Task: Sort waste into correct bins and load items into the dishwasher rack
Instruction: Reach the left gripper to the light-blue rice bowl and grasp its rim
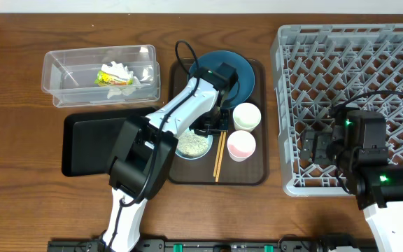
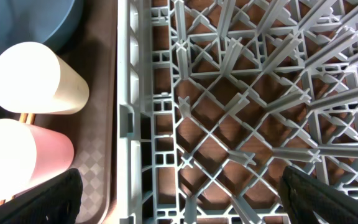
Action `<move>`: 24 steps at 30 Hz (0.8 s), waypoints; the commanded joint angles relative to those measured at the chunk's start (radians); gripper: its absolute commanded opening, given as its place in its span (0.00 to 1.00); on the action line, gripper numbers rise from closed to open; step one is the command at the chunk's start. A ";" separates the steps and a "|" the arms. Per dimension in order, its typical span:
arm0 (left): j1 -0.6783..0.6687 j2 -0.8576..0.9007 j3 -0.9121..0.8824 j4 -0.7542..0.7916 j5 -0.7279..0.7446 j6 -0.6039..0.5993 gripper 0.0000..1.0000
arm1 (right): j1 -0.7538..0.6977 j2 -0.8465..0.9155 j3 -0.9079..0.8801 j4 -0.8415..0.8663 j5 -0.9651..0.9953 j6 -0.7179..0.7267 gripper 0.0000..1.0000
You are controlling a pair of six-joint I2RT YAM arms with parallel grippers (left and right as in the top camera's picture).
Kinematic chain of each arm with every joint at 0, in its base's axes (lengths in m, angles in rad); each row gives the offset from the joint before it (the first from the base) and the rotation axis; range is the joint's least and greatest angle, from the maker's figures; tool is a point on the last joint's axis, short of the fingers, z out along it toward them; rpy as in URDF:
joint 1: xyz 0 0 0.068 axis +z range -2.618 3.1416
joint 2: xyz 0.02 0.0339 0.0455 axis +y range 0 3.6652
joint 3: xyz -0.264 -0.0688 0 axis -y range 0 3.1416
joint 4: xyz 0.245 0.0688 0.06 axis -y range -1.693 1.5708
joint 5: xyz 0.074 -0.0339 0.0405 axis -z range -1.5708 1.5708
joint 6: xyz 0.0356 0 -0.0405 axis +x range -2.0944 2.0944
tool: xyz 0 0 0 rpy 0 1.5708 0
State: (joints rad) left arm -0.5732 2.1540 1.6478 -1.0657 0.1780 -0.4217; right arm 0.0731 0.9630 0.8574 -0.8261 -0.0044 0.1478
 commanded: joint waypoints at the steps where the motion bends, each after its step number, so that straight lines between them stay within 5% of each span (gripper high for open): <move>1: -0.005 0.011 -0.005 -0.010 -0.006 -0.003 0.13 | -0.009 0.000 0.021 -0.001 0.000 -0.015 0.99; 5: -0.007 0.011 -0.005 -0.026 -0.006 -0.003 0.06 | -0.009 0.000 0.021 -0.002 0.000 -0.015 0.99; 24: -0.005 -0.146 -0.005 -0.090 -0.067 -0.012 0.06 | -0.009 0.000 0.021 -0.005 0.000 -0.015 0.99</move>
State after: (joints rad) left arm -0.5789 2.0899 1.6459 -1.1481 0.1242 -0.4446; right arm 0.0731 0.9630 0.8574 -0.8272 -0.0044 0.1478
